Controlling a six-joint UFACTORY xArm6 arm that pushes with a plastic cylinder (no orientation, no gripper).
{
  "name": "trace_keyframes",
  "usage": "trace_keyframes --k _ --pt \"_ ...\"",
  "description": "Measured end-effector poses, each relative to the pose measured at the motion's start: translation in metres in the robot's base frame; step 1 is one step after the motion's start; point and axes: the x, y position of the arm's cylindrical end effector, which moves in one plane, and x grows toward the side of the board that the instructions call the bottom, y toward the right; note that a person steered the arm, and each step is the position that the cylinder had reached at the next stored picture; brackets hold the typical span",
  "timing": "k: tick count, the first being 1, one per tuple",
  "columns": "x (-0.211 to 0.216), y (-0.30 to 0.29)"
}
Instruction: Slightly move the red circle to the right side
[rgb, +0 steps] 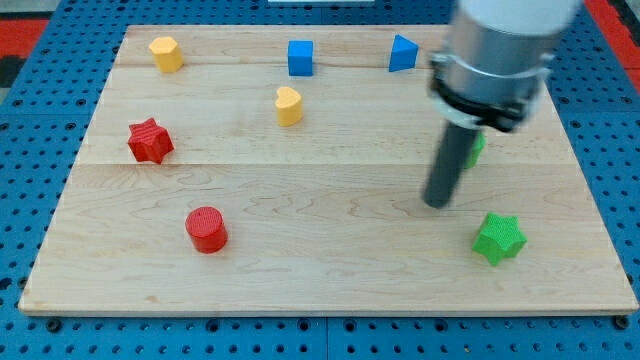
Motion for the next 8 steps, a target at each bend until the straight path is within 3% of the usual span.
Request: trace_keyframes --k 1,2,3,4,6,7,8 --pt "-0.031 -0.125" --pt "-0.036 -0.242" --pt "0.023 -0.302" --pt "0.058 -0.289" --pt "0.063 -0.176" --pt "0.062 -0.198" --pt "0.034 -0.233"
